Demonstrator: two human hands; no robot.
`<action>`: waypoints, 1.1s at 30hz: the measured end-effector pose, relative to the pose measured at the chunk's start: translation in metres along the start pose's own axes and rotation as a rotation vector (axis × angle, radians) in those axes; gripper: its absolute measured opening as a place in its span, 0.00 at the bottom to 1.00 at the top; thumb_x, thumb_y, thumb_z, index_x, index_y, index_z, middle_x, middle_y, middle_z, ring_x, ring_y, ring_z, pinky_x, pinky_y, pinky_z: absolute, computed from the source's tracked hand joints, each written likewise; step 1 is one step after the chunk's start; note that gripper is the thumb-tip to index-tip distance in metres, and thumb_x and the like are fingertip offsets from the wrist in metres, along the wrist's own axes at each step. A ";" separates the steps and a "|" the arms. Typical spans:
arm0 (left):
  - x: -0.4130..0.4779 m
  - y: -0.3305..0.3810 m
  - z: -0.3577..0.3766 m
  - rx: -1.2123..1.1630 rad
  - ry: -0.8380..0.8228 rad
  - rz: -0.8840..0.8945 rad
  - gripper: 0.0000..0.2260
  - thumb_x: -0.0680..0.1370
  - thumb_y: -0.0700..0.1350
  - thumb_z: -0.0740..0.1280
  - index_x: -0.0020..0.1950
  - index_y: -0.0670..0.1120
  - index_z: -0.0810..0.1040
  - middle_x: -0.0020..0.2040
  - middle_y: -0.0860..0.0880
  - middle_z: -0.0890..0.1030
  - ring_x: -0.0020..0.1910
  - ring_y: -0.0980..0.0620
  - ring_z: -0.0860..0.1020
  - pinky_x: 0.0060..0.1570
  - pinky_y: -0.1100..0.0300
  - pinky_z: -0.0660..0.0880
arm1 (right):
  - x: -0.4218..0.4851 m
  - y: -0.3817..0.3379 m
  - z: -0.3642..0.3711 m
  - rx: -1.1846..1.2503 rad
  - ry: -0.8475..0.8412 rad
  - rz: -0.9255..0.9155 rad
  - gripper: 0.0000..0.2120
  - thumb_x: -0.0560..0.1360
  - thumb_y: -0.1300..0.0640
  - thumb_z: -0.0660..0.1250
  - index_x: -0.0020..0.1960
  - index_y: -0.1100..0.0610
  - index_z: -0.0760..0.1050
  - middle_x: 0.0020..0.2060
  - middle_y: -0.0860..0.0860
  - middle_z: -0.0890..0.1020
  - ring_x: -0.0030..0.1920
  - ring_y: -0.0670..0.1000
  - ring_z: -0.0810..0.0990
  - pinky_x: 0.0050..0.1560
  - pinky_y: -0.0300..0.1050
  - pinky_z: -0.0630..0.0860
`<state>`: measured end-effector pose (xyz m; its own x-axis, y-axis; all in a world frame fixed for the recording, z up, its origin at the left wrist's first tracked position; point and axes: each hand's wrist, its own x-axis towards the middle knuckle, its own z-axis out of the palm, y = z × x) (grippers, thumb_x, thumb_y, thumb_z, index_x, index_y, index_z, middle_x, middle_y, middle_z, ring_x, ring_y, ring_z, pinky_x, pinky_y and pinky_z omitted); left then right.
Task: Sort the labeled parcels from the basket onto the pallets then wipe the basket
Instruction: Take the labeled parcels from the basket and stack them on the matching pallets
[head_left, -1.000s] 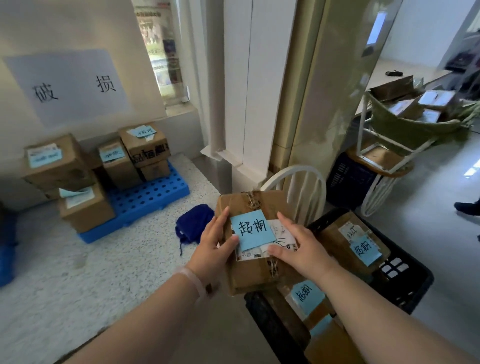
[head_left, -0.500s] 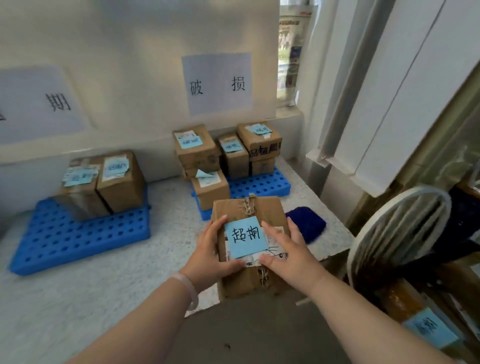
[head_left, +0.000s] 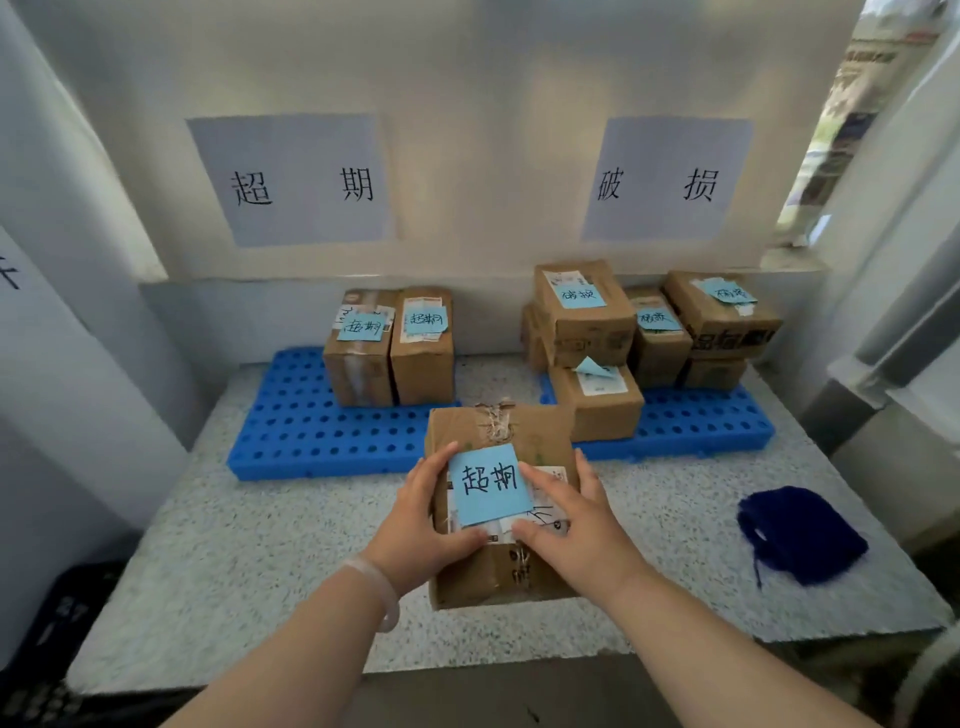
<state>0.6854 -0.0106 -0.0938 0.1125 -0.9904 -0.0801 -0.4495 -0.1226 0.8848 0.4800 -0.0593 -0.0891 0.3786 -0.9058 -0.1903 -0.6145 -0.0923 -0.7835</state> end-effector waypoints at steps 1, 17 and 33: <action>0.003 -0.006 -0.006 0.011 0.010 -0.015 0.39 0.70 0.48 0.78 0.65 0.74 0.55 0.69 0.56 0.65 0.70 0.53 0.66 0.70 0.50 0.67 | 0.009 -0.003 0.005 -0.005 -0.013 -0.010 0.28 0.75 0.45 0.71 0.70 0.30 0.64 0.78 0.41 0.40 0.79 0.50 0.46 0.76 0.49 0.54; 0.047 -0.068 -0.106 0.048 0.207 -0.208 0.43 0.59 0.65 0.75 0.64 0.83 0.50 0.76 0.55 0.60 0.76 0.51 0.58 0.71 0.44 0.65 | 0.148 -0.071 0.075 0.043 -0.239 -0.101 0.35 0.70 0.50 0.77 0.68 0.28 0.64 0.78 0.48 0.51 0.78 0.55 0.53 0.76 0.54 0.58; 0.089 -0.204 -0.267 0.102 0.053 -0.243 0.51 0.68 0.53 0.78 0.76 0.66 0.44 0.75 0.52 0.53 0.71 0.52 0.61 0.67 0.61 0.65 | 0.223 -0.167 0.246 0.098 -0.130 -0.015 0.35 0.69 0.53 0.78 0.70 0.36 0.68 0.68 0.45 0.63 0.65 0.43 0.63 0.70 0.42 0.62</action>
<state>1.0235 -0.0564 -0.1593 0.2730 -0.9268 -0.2581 -0.4905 -0.3648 0.7914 0.8377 -0.1442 -0.1461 0.4772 -0.8430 -0.2482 -0.5401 -0.0585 -0.8396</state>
